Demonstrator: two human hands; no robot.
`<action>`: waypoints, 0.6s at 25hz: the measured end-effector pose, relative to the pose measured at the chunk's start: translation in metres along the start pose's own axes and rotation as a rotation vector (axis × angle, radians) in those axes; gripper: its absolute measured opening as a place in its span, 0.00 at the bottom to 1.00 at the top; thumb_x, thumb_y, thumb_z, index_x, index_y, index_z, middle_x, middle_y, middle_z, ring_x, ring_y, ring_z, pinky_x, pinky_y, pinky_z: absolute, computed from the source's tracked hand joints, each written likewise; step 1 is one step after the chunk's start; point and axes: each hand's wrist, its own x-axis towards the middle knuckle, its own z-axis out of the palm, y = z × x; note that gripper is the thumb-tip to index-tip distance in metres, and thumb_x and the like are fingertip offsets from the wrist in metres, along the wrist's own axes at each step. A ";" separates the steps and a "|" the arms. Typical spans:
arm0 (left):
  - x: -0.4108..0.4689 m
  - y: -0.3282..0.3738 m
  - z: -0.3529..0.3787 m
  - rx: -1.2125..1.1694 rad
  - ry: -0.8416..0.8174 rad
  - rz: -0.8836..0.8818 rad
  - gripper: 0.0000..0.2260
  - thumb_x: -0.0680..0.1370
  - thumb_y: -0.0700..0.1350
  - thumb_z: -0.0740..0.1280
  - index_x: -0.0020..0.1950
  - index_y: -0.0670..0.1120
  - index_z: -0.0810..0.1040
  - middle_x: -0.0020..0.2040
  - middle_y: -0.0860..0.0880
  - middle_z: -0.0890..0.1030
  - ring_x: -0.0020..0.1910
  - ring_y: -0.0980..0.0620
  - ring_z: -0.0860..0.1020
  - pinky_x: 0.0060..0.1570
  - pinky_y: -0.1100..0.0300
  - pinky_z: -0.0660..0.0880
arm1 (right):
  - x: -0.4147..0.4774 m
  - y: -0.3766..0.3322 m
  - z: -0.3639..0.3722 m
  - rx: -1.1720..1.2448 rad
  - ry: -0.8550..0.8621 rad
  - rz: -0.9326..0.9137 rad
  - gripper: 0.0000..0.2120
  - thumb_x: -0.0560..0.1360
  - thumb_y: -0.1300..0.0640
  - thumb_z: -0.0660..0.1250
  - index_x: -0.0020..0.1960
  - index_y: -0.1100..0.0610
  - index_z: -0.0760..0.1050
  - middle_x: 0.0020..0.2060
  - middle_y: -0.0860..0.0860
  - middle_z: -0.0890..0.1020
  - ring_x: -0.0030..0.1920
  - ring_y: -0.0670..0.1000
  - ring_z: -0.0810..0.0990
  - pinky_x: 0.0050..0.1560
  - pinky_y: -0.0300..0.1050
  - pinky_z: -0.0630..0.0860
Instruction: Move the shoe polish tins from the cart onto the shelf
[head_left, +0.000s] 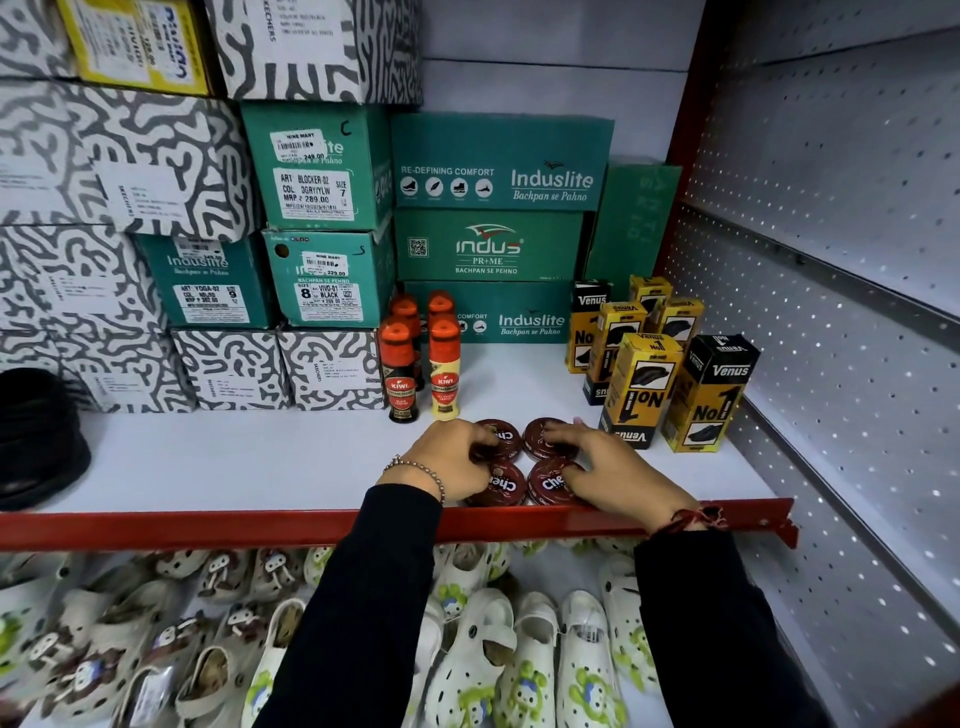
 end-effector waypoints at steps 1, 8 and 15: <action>-0.001 -0.002 -0.001 -0.012 -0.032 -0.001 0.23 0.74 0.39 0.66 0.69 0.51 0.76 0.66 0.47 0.78 0.63 0.49 0.78 0.62 0.63 0.73 | 0.000 0.001 0.002 0.021 -0.015 -0.010 0.26 0.74 0.64 0.62 0.72 0.55 0.70 0.75 0.50 0.69 0.77 0.50 0.63 0.78 0.43 0.56; -0.002 -0.005 0.002 -0.044 -0.032 0.008 0.22 0.75 0.44 0.69 0.69 0.51 0.76 0.67 0.48 0.78 0.66 0.50 0.76 0.59 0.68 0.66 | 0.002 0.005 0.000 0.042 -0.036 0.023 0.27 0.72 0.63 0.63 0.72 0.53 0.71 0.73 0.52 0.71 0.74 0.50 0.68 0.76 0.42 0.61; -0.004 0.003 -0.001 -0.055 0.094 0.051 0.19 0.77 0.46 0.67 0.68 0.49 0.77 0.68 0.48 0.78 0.65 0.49 0.77 0.63 0.63 0.70 | -0.001 -0.002 -0.003 0.074 0.070 -0.070 0.27 0.75 0.62 0.64 0.73 0.53 0.69 0.75 0.49 0.68 0.78 0.49 0.61 0.78 0.43 0.54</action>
